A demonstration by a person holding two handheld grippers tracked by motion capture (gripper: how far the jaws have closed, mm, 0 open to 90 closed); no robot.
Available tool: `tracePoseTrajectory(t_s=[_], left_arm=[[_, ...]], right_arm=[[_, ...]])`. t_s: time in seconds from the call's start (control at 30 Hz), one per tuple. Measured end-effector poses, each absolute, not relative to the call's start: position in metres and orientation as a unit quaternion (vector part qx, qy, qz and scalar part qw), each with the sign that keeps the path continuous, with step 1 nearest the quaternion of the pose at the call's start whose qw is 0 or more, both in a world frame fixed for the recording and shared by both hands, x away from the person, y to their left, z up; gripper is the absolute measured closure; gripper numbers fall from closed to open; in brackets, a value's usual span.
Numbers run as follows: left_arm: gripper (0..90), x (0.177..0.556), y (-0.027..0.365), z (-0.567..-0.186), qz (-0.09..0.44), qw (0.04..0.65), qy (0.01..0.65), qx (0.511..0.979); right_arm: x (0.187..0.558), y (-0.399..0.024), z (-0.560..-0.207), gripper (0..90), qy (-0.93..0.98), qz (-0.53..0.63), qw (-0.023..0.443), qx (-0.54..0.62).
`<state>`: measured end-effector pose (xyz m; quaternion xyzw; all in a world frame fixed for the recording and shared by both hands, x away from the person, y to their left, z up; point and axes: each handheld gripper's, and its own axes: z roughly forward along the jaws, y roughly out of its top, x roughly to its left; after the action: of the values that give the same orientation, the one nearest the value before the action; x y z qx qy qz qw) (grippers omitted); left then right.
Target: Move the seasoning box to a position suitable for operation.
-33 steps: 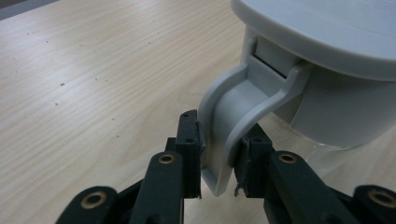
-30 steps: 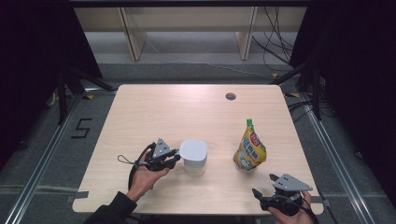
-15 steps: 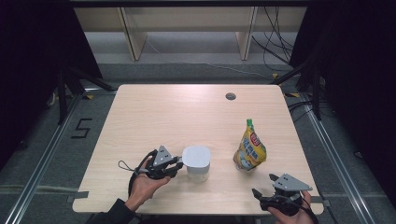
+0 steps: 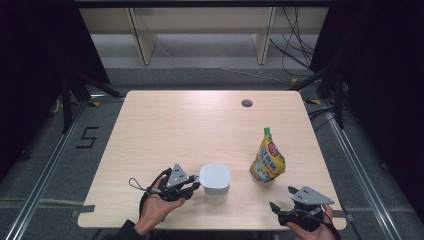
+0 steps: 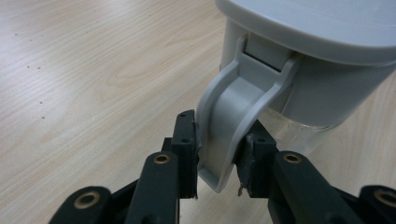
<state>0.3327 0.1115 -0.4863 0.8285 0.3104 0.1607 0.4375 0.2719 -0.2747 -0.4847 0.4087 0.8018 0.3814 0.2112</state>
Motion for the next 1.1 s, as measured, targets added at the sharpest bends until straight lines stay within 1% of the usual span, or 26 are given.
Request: tracePoseTrajectory(t_s=[0.07, 0.1, 0.23, 0.27, 0.33, 0.37, 0.47, 0.57, 0.6, 0.63, 0.7, 0.73, 0.77, 0.8, 0.83, 0.9, 1.03, 1.07, 1.1], left_arm=[[70.3, 0.331, 0.110, -0.487, 0.160, 0.447, 0.310, 0.824], [70.4, 0.331, 0.111, -0.486, 0.159, 0.438, 0.306, 0.830], [70.3, 0.327, 0.109, -0.488, 0.157, 0.450, 0.304, 0.825], [70.3, 0.327, 0.109, -0.486, 0.155, 0.442, 0.299, 0.831], [70.3, 0.326, 0.108, -0.487, 0.156, 0.447, 0.292, 0.831], [70.3, 0.323, 0.106, -0.487, 0.152, 0.445, 0.303, 0.829], [70.0, 0.322, 0.105, -0.487, 0.149, 0.448, 0.302, 0.828], [69.8, 0.321, 0.106, -0.487, 0.150, 0.444, 0.304, 0.829], [69.8, 0.320, 0.105, -0.487, 0.149, 0.446, 0.305, 0.828], [69.7, 0.320, 0.105, -0.487, 0.148, 0.446, 0.306, 0.828], [69.5, 0.320, 0.107, -0.486, 0.152, 0.444, 0.293, 0.833], [69.5, 0.318, 0.105, -0.487, 0.148, 0.452, 0.308, 0.824], [69.5, 0.318, 0.105, -0.487, 0.148, 0.452, 0.307, 0.824], [69.4, 0.318, 0.105, -0.487, 0.147, 0.452, 0.308, 0.824], [69.3, 0.318, 0.105, -0.487, 0.147, 0.452, 0.310, 0.823], [69.3, 0.318, 0.106, -0.487, 0.148, 0.448, 0.303, 0.828], [67.9, 0.319, 0.107, -0.487, 0.139, 0.453, 0.311, 0.824], [67.2, 0.319, 0.110, -0.485, 0.139, 0.446, 0.302, 0.831], [65.1, 0.318, 0.109, -0.484, 0.132, 0.458, 0.313, 0.822]], right_arm=[[0.272, -0.275, -0.485, 18.6, 0.801, 0.382, 0.210, 0.409], [0.272, -0.275, -0.485, 18.6, 0.801, 0.382, 0.210, 0.409], [0.272, -0.274, -0.485, 18.6, 0.802, 0.382, 0.210, 0.409], [0.272, -0.274, -0.485, 18.6, 0.801, 0.382, 0.209, 0.410], [0.272, -0.274, -0.485, 18.6, 0.801, 0.382, 0.209, 0.410], [0.272, -0.274, -0.485, 18.6, 0.801, 0.382, 0.209, 0.410], [0.272, -0.275, -0.485, 18.6, 0.802, 0.382, 0.210, 0.409], [0.273, -0.276, -0.485, 18.6, 0.802, 0.384, 0.221, 0.401], [0.273, -0.275, -0.485, 18.6, 0.802, 0.385, 0.219, 0.401], [0.272, -0.274, -0.485, 18.6, 0.801, 0.383, 0.207, 0.411], [0.272, -0.275, -0.485, 18.6, 0.801, 0.384, 0.209, 0.408], [0.270, -0.273, -0.485, 18.6, 0.797, 0.384, 0.202, 0.420], [0.271, -0.274, -0.485, 18.6, 0.798, 0.385, 0.205, 0.416], [0.274, -0.277, -0.485, 18.5, 0.803, 0.385, 0.222, 0.397], [0.274, -0.277, -0.485, 18.6, 0.803, 0.386, 0.222, 0.397], [0.272, -0.276, -0.485, 18.6, 0.802, 0.385, 0.210, 0.405], [0.271, -0.275, -0.484, 18.6, 0.801, 0.387, 0.213, 0.405], [0.271, -0.275, -0.484, 18.6, 0.801, 0.387, 0.212, 0.405], [0.271, -0.275, -0.484, 18.6, 0.801, 0.387, 0.210, 0.406]])
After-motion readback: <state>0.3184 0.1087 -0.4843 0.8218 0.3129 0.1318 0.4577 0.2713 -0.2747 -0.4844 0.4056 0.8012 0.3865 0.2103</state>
